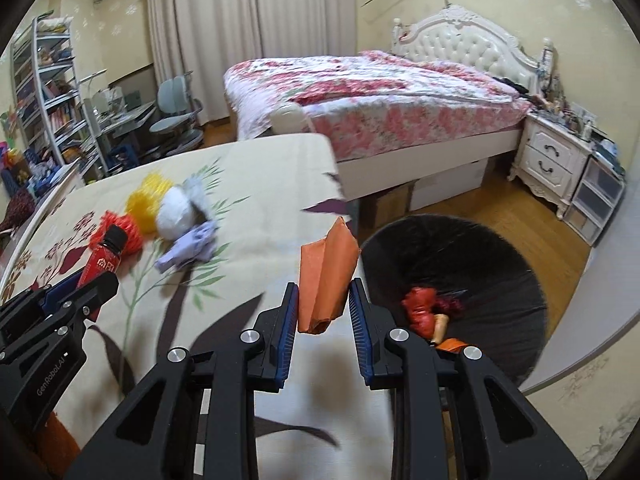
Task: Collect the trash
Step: 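Release the orange paper into the bin with the right gripper while the left drops the red can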
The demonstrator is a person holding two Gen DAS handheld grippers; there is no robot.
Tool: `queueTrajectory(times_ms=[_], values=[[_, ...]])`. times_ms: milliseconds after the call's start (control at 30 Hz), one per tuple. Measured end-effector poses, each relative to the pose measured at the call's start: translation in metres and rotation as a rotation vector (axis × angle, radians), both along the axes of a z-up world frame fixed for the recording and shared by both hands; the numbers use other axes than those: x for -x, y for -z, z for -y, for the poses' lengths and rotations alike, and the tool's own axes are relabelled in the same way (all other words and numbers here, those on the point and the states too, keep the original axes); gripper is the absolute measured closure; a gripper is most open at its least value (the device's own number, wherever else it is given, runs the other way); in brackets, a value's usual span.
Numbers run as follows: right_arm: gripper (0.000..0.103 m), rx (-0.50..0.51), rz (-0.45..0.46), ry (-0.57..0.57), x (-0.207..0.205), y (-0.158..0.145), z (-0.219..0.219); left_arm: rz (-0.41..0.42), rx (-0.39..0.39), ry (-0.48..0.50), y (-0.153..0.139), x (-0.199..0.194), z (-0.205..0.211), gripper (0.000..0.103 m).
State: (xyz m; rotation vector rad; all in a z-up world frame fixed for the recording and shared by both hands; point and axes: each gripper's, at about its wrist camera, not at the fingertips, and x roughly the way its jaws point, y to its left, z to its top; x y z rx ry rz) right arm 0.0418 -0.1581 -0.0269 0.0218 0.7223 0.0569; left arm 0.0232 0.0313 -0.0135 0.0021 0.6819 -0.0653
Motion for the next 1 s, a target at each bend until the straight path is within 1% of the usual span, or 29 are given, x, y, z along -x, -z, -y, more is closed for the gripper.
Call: queueTrajectory(times_ms=[200,367,500,700,1000], values=[[0.076,0.015,0.021,0.079,-0.006,-0.001,0.035,0.02,0.012,0.074,-0.004,-0.018,0.04,0.08],[0.076,0.016,0.025,0.125,-0.015,0.004,0.056,0.038,0.003,0.13,-0.005,-0.033,0.073,0.08],[0.076,0.026,0.023,0.161,-0.023,0.01,0.069,0.035,-0.013,0.161,-0.001,-0.046,0.097,0.08],[0.076,0.006,0.007,0.203,-0.032,0.022,0.09,0.024,-0.031,0.19,0.007,-0.063,0.122,0.08],[0.076,-0.002,-0.008,0.248,-0.044,0.032,0.109,0.006,-0.065,0.222,0.02,-0.078,0.147,0.08]])
